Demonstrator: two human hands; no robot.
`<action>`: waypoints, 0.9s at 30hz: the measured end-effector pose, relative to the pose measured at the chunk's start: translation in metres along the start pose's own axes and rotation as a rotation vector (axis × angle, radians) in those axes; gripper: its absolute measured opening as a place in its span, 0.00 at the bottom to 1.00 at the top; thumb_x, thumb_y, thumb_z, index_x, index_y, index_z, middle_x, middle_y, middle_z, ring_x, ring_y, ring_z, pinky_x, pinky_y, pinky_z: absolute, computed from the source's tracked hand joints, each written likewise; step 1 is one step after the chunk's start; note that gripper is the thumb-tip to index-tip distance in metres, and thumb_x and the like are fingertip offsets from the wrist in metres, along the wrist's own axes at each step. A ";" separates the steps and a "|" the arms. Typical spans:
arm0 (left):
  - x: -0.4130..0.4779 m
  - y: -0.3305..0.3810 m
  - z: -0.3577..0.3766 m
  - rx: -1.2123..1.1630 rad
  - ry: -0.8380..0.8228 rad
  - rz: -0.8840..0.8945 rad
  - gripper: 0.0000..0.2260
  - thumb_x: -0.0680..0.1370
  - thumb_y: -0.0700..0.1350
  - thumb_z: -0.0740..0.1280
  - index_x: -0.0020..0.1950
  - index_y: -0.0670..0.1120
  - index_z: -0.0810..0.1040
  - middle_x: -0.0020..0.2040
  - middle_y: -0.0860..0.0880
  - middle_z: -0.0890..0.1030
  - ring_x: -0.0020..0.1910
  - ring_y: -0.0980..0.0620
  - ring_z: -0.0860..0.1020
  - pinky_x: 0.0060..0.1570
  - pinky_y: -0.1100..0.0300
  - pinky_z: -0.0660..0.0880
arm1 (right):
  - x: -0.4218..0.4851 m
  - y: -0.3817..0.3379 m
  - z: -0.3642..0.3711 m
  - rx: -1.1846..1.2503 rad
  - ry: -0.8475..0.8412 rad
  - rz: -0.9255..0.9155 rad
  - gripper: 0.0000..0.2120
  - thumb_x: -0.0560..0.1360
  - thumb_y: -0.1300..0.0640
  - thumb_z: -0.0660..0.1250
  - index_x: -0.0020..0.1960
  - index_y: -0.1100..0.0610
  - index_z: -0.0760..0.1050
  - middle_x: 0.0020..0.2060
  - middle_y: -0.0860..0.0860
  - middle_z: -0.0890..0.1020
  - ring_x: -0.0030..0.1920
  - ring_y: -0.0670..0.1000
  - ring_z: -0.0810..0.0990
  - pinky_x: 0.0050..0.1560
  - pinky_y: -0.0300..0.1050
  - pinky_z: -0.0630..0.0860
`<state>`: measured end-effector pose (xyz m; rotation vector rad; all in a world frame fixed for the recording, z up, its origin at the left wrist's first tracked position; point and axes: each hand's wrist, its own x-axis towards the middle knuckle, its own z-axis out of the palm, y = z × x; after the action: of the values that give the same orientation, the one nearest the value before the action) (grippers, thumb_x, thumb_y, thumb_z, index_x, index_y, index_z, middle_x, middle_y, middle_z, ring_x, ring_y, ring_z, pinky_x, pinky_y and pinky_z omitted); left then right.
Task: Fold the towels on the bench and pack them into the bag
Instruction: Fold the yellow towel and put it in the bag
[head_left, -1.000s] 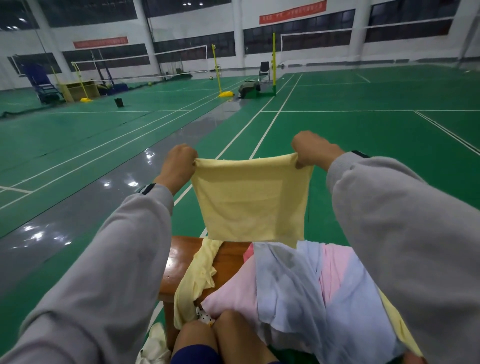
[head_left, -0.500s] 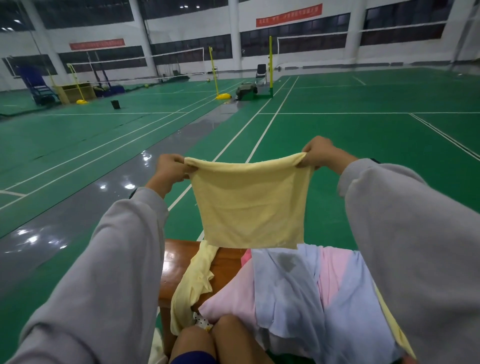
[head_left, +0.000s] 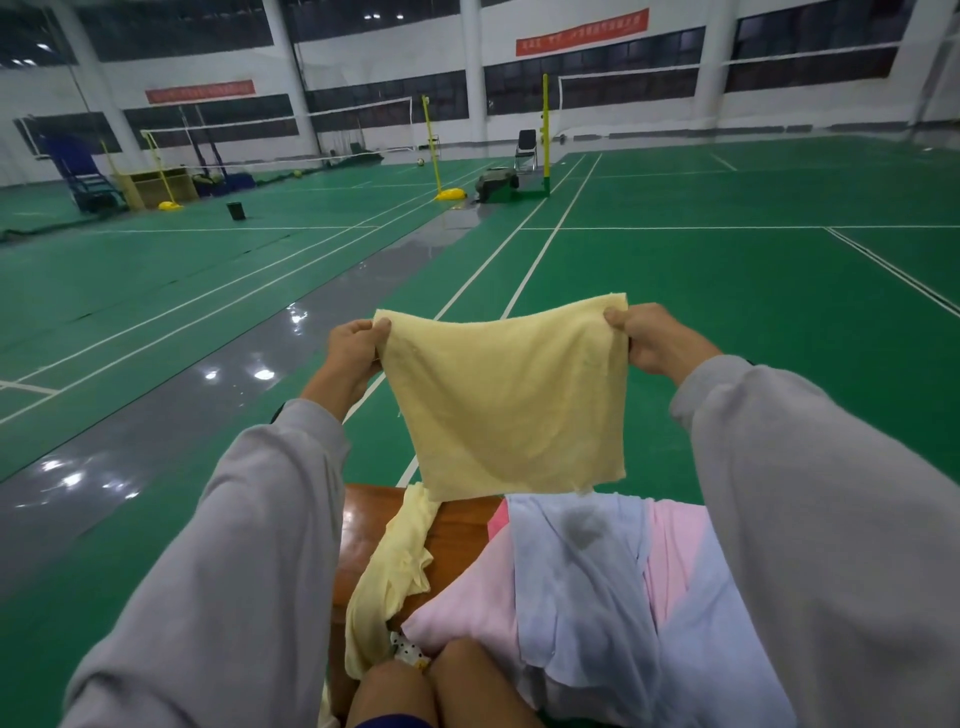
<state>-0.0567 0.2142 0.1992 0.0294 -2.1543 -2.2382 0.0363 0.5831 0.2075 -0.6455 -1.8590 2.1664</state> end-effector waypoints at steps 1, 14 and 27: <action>0.000 -0.001 -0.002 -0.004 0.014 0.000 0.04 0.83 0.40 0.67 0.55 0.40 0.79 0.50 0.41 0.81 0.49 0.43 0.80 0.56 0.46 0.81 | 0.000 0.000 0.002 -0.022 0.000 -0.006 0.09 0.82 0.64 0.65 0.60 0.66 0.76 0.48 0.57 0.83 0.44 0.55 0.83 0.43 0.52 0.82; 0.000 -0.008 -0.026 0.050 0.069 -0.028 0.05 0.83 0.40 0.64 0.57 0.44 0.79 0.58 0.41 0.81 0.57 0.41 0.81 0.51 0.49 0.81 | 0.007 0.013 0.024 -0.153 0.007 -0.046 0.06 0.82 0.57 0.66 0.55 0.58 0.79 0.52 0.57 0.83 0.47 0.57 0.81 0.49 0.54 0.80; -0.005 -0.011 -0.031 0.067 0.108 -0.066 0.04 0.83 0.41 0.66 0.57 0.43 0.78 0.58 0.42 0.81 0.57 0.41 0.80 0.54 0.48 0.81 | 0.022 0.019 0.035 -0.235 0.119 -0.053 0.13 0.76 0.55 0.70 0.59 0.58 0.79 0.53 0.55 0.84 0.53 0.58 0.83 0.56 0.58 0.81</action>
<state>-0.0511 0.1835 0.1865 0.2208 -2.2018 -2.1431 0.0032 0.5587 0.1885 -0.7436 -2.0587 1.8500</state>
